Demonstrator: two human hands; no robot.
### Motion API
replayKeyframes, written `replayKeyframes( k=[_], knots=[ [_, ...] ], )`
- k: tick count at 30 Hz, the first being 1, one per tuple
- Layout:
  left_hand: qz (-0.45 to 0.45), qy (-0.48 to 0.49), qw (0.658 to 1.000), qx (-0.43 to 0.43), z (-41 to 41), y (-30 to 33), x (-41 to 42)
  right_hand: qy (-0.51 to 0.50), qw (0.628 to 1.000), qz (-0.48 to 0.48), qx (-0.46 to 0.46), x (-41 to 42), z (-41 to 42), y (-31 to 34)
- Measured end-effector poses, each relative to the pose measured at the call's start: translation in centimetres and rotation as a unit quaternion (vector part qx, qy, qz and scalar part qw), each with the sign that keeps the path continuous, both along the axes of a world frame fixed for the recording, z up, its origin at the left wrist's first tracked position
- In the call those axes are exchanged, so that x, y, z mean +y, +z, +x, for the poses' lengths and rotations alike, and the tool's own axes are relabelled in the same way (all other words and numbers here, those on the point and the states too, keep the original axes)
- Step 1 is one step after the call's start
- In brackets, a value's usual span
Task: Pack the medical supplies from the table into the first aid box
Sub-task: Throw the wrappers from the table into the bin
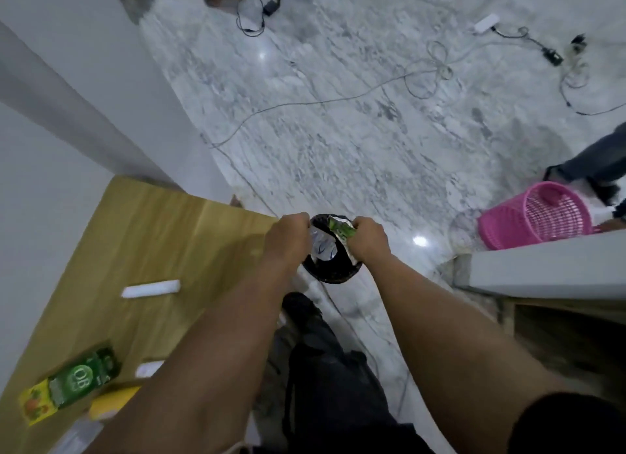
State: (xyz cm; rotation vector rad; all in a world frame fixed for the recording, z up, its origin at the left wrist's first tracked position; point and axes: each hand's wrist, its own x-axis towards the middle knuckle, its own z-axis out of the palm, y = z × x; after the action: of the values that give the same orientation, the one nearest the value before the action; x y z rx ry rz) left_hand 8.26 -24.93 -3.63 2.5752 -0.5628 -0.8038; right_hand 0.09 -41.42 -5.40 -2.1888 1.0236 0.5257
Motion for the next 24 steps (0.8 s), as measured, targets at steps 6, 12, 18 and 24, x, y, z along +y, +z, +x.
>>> replayKeyframes(
  k=[6, 12, 18, 24],
  knots=[
    [0.042, -0.053, 0.997, 0.040, 0.1, -5.7, -7.4, -0.028, 0.999, 0.019, 0.019, -5.0, -0.1, -5.1],
    [0.063, -0.086, 0.994, 0.020, -0.5, -7.8, -8.9, -0.027, 0.998, 0.032, 0.038, -6.6, -0.4, -7.0],
    [0.075, -0.089, 0.992, -0.042, 0.0, -4.0, -7.6, 0.042, 0.998, 0.019, 0.039, -5.6, -0.7, -3.3],
    [0.084, -0.025, 0.989, -0.117, 0.3, 3.5, -0.1, 0.162, 0.986, -0.021, -0.013, 0.8, 2.4, 3.4]
  ],
)
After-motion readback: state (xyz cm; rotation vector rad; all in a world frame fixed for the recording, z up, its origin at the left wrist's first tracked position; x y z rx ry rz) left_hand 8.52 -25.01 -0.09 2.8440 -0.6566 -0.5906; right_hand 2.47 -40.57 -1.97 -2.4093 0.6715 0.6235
